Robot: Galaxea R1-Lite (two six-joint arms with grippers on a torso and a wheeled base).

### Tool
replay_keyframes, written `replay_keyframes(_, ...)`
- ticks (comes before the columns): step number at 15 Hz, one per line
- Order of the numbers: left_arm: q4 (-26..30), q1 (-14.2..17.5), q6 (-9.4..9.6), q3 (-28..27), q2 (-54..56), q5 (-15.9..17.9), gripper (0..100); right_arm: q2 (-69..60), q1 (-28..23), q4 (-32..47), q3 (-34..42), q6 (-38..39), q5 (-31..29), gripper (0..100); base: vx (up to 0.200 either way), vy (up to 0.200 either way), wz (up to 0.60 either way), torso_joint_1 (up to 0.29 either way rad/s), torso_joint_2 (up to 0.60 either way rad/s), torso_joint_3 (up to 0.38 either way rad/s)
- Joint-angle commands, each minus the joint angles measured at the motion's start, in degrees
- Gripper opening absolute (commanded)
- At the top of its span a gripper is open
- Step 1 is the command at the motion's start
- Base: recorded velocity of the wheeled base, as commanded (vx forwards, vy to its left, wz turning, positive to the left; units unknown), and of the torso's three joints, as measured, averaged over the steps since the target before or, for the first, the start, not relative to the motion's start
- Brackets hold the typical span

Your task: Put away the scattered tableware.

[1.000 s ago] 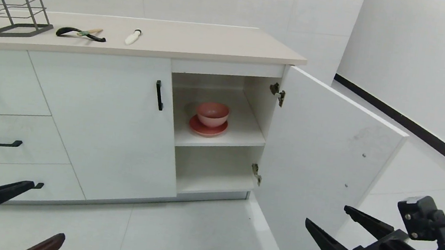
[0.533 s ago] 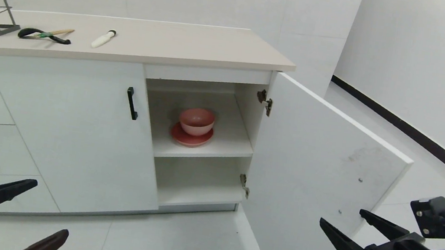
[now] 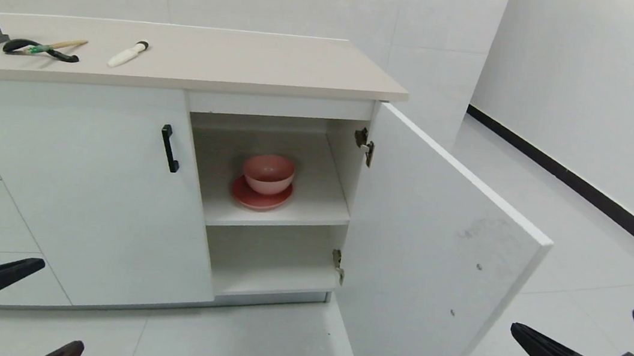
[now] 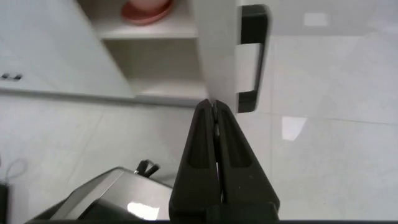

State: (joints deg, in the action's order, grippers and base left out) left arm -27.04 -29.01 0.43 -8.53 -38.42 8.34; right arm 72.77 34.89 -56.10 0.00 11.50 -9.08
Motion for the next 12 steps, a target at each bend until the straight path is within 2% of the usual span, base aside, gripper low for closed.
replay_keyframes(1,0.0,-0.3,0.01,0.1,0.2,0.0,100,-2.0,0.0,0.6,0.0,0.0,0.0,0,-0.200,0.000,0.00,-0.002,-0.01,0.002)
replay_keyframes(5,0.1,-0.2,0.01,-0.3,-0.1,0.0,100,-1.8,-0.3,0.4,-0.1,-0.3,0.1,0,-0.200,0.000,0.00,-0.001,0.00,0.002)
replay_keyframes(7,-0.1,-0.3,0.19,0.0,0.3,0.0,100,-0.2,-4.7,0.2,-2.1,-1.3,0.1,0,-0.200,0.000,0.00,0.002,0.00,0.000)
replay_keyframes(10,0.2,-0.1,0.10,-0.3,-0.2,0.0,100,3.9,-9.5,0.2,-6.9,-3.1,2.1,0,0.000,0.000,0.00,0.000,0.00,0.000)
replay_keyframes(12,0.2,0.2,0.10,-0.3,-0.1,0.0,100,7.8,-12.2,0.1,-10.8,-4.5,3.3,0,0.200,-0.200,0.00,0.002,0.00,0.005)
